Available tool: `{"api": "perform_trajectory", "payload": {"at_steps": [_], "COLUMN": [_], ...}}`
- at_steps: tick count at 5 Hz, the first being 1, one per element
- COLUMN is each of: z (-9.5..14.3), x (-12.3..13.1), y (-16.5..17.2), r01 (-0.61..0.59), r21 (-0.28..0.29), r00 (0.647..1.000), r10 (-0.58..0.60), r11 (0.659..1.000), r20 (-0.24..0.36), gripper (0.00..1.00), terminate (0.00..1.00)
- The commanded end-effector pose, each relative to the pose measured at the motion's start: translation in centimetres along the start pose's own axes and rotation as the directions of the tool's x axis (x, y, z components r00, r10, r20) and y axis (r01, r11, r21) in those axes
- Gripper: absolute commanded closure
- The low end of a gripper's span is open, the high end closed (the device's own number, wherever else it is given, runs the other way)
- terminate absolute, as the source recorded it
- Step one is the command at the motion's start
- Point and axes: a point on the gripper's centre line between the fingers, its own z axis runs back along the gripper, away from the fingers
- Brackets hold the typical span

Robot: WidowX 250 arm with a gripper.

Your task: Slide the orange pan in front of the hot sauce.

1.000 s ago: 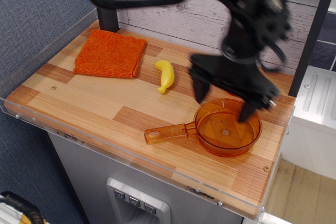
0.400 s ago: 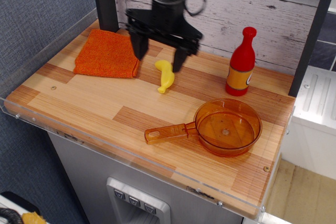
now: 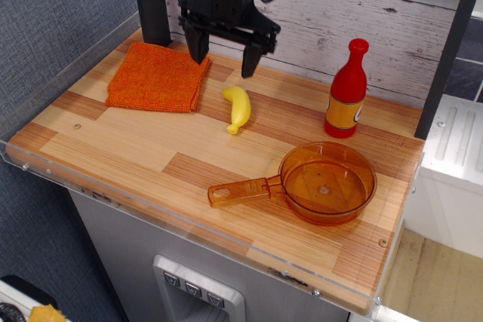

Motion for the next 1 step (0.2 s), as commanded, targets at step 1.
{"api": "perform_trajectory", "payload": {"at_steps": [1], "z": [1.76], "x": [1.09], "y": [1.61], "r01": [-0.043], "r21": [-0.013], "r00": [0.998], "r10": [0.044], "r11": [0.999], "r20": [0.049], "gripper": [0.00], "terminate": [1.00]}}
